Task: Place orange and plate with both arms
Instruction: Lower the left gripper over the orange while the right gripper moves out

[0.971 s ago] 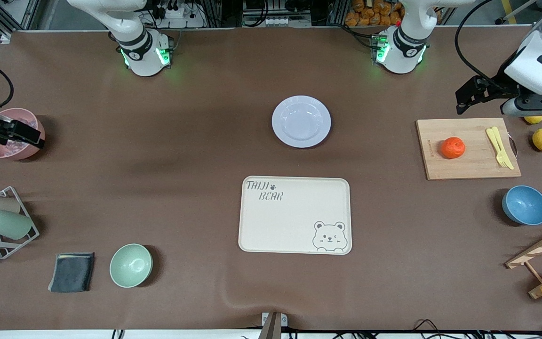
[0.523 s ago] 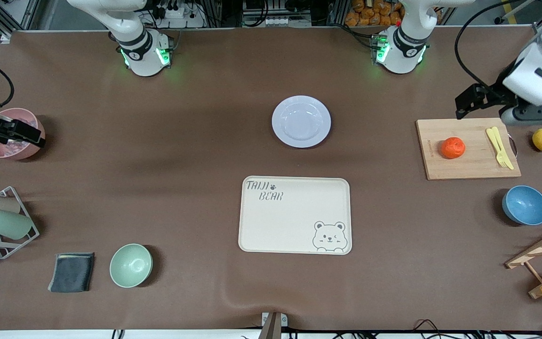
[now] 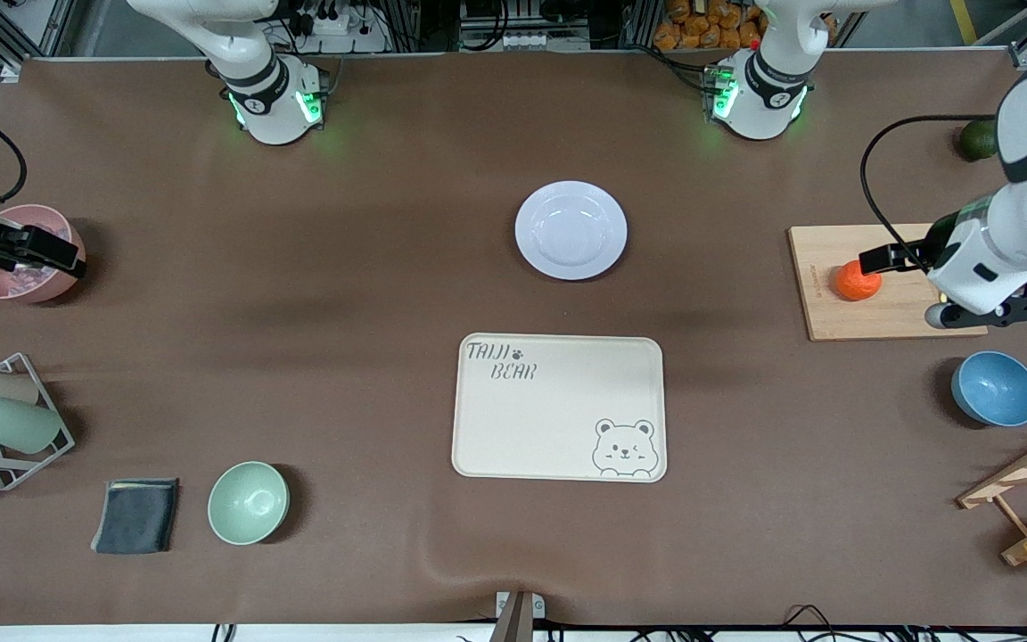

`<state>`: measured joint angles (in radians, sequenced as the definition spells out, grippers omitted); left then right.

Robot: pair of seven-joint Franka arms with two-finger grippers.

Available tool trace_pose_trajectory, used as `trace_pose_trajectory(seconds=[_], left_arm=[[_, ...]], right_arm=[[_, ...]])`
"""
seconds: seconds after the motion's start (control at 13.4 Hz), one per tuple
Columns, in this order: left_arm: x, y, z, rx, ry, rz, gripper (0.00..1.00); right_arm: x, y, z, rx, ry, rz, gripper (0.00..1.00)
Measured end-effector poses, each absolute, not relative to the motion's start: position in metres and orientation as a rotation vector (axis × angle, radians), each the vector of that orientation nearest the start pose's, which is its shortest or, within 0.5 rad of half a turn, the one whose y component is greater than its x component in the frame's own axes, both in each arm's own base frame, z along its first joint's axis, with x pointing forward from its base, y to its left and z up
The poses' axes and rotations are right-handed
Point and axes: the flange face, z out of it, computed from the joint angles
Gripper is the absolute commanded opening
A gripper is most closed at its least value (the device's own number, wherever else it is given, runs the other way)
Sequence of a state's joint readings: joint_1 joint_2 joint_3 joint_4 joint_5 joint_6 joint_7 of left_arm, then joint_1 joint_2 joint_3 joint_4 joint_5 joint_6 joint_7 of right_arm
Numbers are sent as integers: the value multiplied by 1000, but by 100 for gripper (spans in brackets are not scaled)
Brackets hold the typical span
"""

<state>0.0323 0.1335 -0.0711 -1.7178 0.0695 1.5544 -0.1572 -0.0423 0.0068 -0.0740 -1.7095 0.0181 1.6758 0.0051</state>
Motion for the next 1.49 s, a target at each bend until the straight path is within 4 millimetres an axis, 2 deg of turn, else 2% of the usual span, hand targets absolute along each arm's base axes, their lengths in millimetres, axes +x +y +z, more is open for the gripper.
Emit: trace_pose_trajectory(seconds=[0.22, 0.75, 1.19, 1.49], left_arm=[[558, -5, 439, -2963, -142, 470, 100], [532, 14, 375, -2973, -149, 391, 100], [492, 49, 315, -2999, -208, 358, 100], [474, 72, 287, -3019, -272, 267, 100]], right_arm=[[557, -63, 562, -3111, 193, 69, 100], [557, -58, 557, -3069, 198, 96, 100], [556, -59, 552, -3065, 199, 141, 100], [554, -58, 545, -3049, 202, 202, 100]])
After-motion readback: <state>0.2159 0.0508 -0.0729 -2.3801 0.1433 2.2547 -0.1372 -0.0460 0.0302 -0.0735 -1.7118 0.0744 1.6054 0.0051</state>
